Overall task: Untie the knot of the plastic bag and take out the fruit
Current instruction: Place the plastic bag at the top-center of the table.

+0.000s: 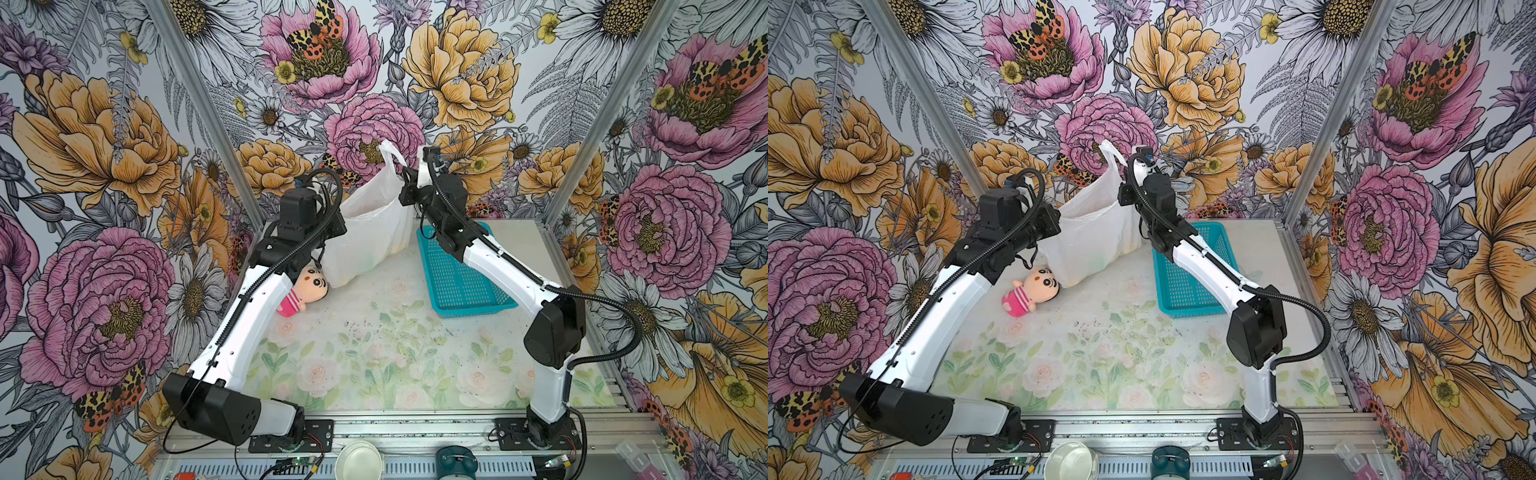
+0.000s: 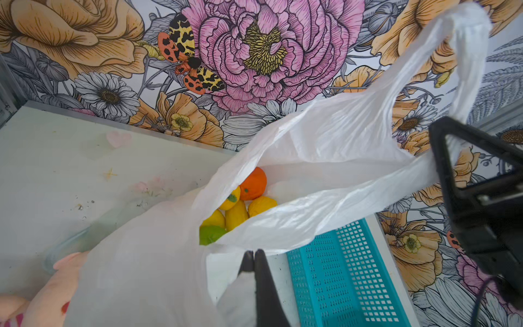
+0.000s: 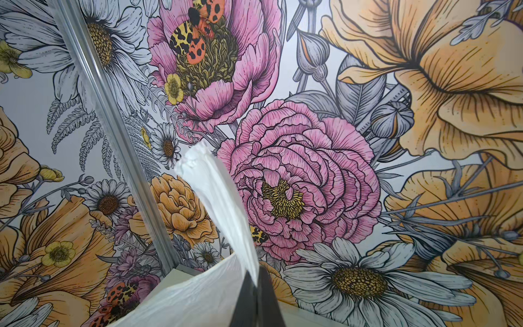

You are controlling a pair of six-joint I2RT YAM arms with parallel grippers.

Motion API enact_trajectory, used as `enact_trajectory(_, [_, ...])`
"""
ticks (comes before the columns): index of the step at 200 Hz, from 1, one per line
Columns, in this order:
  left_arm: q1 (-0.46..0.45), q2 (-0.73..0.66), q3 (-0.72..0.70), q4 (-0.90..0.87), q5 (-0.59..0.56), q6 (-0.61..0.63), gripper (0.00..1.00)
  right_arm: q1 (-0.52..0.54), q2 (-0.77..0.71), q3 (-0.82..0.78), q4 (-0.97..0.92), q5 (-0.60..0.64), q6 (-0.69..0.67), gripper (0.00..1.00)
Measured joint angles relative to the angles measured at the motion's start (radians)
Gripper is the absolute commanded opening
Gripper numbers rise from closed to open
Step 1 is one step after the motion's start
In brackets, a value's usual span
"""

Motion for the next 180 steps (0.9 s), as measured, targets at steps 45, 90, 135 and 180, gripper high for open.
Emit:
enact_trajectory(45, [-0.263, -0.127, -0.338, 0.068, -0.116, -0.002, 0.0, 0.0, -0.044, -0.299, 0.125, -0.034, 0.082, 0.0])
enact_trajectory(90, [-0.383, -0.132, -0.579, 0.106, -0.173, -0.042, 0.14, 0.0, -0.089, -0.544, 0.179, -0.024, 0.156, 0.0])
enact_trajectory(135, [-0.43, -0.174, -0.567, 0.138, -0.196, -0.036, 0.59, 0.0, -0.254, -0.689, 0.197, 0.019, 0.2, 0.21])
enact_trajectory(180, [-0.418, -0.294, -0.43, 0.068, -0.294, 0.035, 0.78, 0.0, -0.488, -0.839, 0.153, 0.088, 0.243, 0.56])
